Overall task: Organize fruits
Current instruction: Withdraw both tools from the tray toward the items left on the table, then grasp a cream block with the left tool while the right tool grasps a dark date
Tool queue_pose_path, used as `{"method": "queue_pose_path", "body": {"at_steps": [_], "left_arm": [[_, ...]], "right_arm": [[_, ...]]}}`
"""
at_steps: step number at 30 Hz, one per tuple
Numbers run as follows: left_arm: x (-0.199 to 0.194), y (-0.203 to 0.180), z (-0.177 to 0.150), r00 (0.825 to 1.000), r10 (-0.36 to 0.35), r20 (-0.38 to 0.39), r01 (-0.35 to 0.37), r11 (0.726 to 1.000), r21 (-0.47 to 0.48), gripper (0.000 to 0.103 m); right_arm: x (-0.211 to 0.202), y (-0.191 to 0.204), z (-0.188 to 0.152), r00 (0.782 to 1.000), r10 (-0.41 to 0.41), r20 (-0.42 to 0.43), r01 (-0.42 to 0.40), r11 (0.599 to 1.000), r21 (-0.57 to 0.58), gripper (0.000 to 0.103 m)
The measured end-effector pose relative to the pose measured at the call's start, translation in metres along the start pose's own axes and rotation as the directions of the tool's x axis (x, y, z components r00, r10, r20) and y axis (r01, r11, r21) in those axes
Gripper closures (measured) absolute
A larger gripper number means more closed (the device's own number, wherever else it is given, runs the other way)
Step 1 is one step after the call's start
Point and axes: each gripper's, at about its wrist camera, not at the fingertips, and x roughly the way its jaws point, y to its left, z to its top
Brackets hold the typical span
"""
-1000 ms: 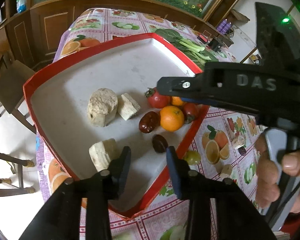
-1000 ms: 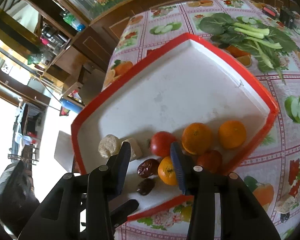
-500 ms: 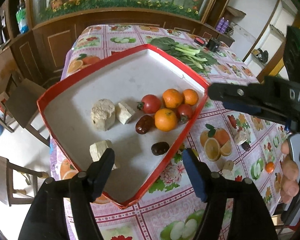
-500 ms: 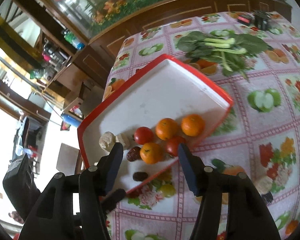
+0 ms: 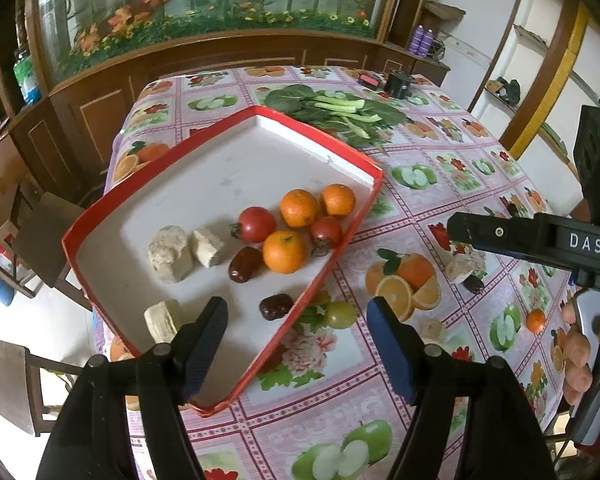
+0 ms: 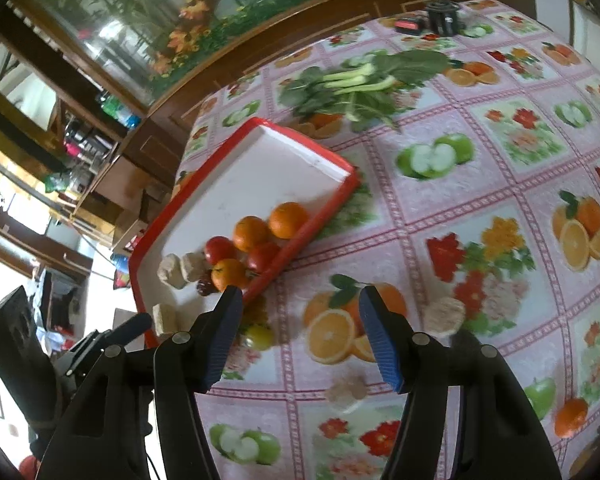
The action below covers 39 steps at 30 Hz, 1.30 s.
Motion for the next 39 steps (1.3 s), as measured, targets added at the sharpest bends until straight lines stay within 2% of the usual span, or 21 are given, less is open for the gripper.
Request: {"method": "queue_pose_path", "body": {"at_steps": [5,14,22,26,30,32,33,35,36,37,39], "left_arm": [[0.000,-0.008,-0.002,1.000,-0.016,-0.007,0.016,1.000,0.012,0.028],[-0.003,-0.009,-0.015,0.998,-0.056,-0.039,0.055,0.998,-0.031,0.029],[0.021,-0.064,-0.025,0.986,-0.131,-0.105,0.137,0.989,0.050,0.029],[0.037,-0.092,-0.025,0.981,-0.133,-0.139,0.148,0.983,0.105,0.029],[0.055,-0.106,-0.022,0.978,-0.131,-0.164,0.149,0.983,0.104,0.029],[0.063,-0.108,-0.022,0.977,-0.121,-0.174,0.139,0.986,0.091,0.032],[0.066,-0.109,-0.023,0.977,-0.115,-0.179,0.132,0.988,0.086,0.037],[0.072,-0.110,-0.026,0.977,-0.097,-0.189,0.115,0.989,0.087,0.052],[0.075,-0.110,-0.028,0.977,-0.084,-0.197,0.103,0.991,0.087,0.064],[0.074,-0.111,-0.029,0.982,-0.066,-0.179,0.084,0.992,0.093,0.070],[0.073,-0.107,-0.030,0.981,-0.075,-0.179,0.089,0.994,0.069,0.070]], "right_arm": [[-0.012,-0.017,-0.006,1.000,-0.018,0.011,0.018,1.000,0.013,0.043],[-0.038,-0.058,-0.006,0.998,-0.046,0.045,0.042,0.996,0.080,0.042],[-0.054,-0.093,-0.012,0.999,-0.033,0.040,0.027,0.991,0.132,0.042],[-0.053,-0.101,-0.016,0.999,-0.041,0.028,0.037,0.990,0.138,0.042],[-0.040,-0.097,-0.015,0.999,-0.048,0.000,0.048,0.994,0.098,0.042],[-0.031,-0.093,-0.011,0.998,-0.052,-0.028,0.053,0.997,0.063,0.043],[-0.029,-0.091,-0.010,0.998,-0.047,-0.034,0.048,0.998,0.051,0.045],[-0.028,-0.088,-0.010,0.998,-0.052,-0.037,0.052,0.998,0.018,0.046],[-0.026,-0.087,-0.011,0.997,-0.061,-0.046,0.061,0.998,-0.002,0.047],[-0.025,-0.088,-0.012,0.996,-0.063,-0.057,0.063,0.998,-0.012,0.050],[-0.019,-0.089,-0.015,0.994,-0.069,-0.087,0.066,0.997,-0.039,0.054]]}}
